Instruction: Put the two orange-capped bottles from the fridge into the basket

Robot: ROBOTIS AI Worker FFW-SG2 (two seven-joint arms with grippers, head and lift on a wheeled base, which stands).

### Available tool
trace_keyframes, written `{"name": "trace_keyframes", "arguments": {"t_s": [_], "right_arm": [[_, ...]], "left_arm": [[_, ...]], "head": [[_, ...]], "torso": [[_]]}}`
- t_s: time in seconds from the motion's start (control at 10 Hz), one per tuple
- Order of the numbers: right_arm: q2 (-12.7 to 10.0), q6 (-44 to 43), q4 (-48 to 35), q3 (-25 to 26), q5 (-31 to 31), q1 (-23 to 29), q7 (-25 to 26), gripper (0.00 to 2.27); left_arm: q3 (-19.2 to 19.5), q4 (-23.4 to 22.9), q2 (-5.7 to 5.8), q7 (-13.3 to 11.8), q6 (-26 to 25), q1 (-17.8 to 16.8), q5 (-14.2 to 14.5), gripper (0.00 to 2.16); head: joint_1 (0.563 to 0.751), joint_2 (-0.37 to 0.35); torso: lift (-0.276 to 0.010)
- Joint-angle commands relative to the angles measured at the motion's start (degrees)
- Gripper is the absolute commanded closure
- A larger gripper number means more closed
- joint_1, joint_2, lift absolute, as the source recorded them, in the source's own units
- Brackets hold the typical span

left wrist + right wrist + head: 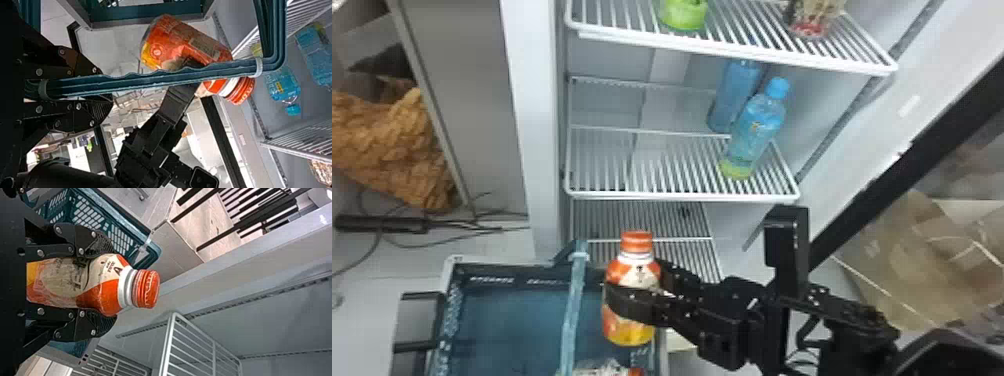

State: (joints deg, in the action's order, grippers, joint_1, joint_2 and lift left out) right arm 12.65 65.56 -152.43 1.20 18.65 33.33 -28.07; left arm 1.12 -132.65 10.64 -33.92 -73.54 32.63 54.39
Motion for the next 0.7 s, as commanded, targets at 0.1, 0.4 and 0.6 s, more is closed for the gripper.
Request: {"name": "trace_keyframes", "arguments": {"t_s": [0.1,0.4,0.6], "right_arm": [[0.88,3.63,4.43,-2.69,1.69,-3.95,-1.55,0.87],[1.76,10.94,9.35,-4.86,1.92,-7.89,-4.1,0.84],[1.85,11.08,10.61,-5.32,1.69,-9.01,-5.6,0.59]], "left_arm": [[0.03,0.12,0.0,0.0,0.0,-0.01,0.0,1.2],[0.03,-0.02,0.0,0.0,0.14,-0.01,0.0,1.2],[0.03,0.12,-0.09,0.0,0.28,-0.01,0.11,1.2]], "head": [[0.695,-0.229],[0.695,-0.193],[0.695,-0.18]], "torso": [[-0.235],[-0.235],[-0.235]]}}
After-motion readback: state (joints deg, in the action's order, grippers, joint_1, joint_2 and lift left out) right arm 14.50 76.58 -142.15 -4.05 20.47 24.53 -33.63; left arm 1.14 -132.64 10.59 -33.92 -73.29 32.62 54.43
